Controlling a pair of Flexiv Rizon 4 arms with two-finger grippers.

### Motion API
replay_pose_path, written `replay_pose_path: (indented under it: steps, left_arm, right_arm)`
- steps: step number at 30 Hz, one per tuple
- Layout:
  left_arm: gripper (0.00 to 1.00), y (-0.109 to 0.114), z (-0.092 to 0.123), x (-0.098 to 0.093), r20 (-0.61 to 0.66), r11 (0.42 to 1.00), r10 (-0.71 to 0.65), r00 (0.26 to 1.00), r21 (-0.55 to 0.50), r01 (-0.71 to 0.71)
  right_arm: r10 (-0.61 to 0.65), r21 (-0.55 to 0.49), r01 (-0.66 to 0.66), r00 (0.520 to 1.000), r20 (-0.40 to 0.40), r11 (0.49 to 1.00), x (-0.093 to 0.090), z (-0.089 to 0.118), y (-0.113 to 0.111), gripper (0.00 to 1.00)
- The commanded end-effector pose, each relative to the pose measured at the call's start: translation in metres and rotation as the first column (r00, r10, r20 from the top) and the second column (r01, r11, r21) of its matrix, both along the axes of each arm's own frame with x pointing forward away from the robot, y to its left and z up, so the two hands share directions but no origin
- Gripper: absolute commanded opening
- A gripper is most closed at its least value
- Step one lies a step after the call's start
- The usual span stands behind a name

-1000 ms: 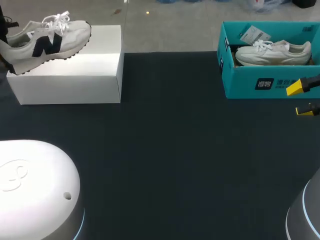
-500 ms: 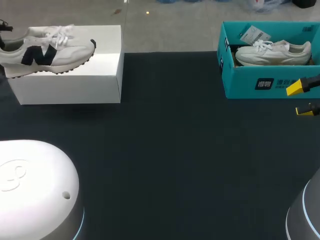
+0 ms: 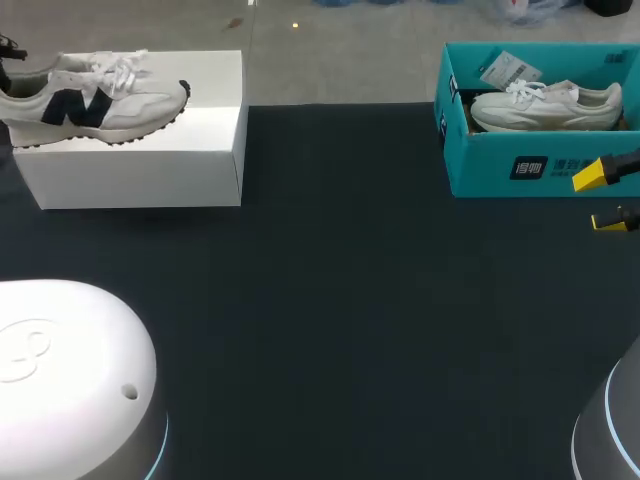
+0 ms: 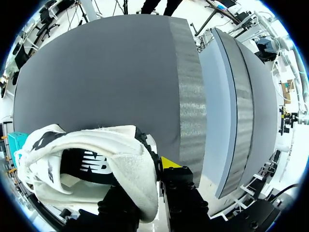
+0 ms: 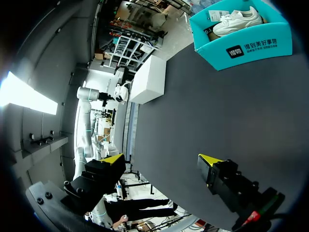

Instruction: Take the shoe out of the shoebox, open the shoe tongue, remove and reinsert the insole, then place the shoe into the shoebox

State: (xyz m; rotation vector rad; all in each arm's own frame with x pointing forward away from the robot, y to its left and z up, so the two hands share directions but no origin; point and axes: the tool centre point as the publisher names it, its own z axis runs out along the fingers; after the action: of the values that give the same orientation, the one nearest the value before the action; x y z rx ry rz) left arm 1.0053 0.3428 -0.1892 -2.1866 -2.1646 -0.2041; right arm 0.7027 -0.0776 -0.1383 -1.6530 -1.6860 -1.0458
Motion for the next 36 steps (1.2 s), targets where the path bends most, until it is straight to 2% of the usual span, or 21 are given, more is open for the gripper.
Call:
replay_pose_path:
  steps: [1, 5, 7, 16, 26, 36]
  left_arm:
    - [0.00, 0.000, -0.012, 0.023, -0.009, 1.000, -0.026, 1.000, -0.012, 0.026]
    - [0.00, 0.004, -0.021, 0.045, 0.003, 0.999, -0.051, 0.999, -0.002, 0.051]
    - [0.00, 0.006, -0.023, 0.057, -0.012, 0.997, -0.058, 0.998, -0.050, 0.057]
    - [0.00, 0.002, -0.035, 0.082, -0.015, 0.997, -0.051, 0.999, -0.056, 0.050]
    - [0.00, -0.018, -0.063, 0.079, -0.019, 0.996, -0.070, 0.997, -0.056, 0.069]
    - [0.00, -0.024, -0.101, 0.077, 0.020, 0.996, -0.058, 0.998, -0.068, 0.059]
  right_arm:
    - [0.000, -0.002, 0.000, 1.000, 0.000, 1.000, 0.000, 0.000, 0.000, 1.00]
    - [0.000, -0.002, 0.000, 1.000, 0.000, 1.000, 0.000, 0.000, 0.000, 1.00]
    - [0.000, -0.002, 0.000, 1.000, 0.000, 1.000, 0.000, 0.000, 0.000, 1.00]
    - [0.000, -0.002, 0.000, 1.000, 0.000, 1.000, 0.000, 0.000, 0.000, 1.00]
    - [0.000, -0.002, 0.000, 1.000, 0.000, 1.000, 0.000, 0.000, 0.000, 1.00]
    - [0.000, -0.002, 0.000, 1.000, 0.000, 1.000, 0.000, 0.000, 0.000, 1.00]
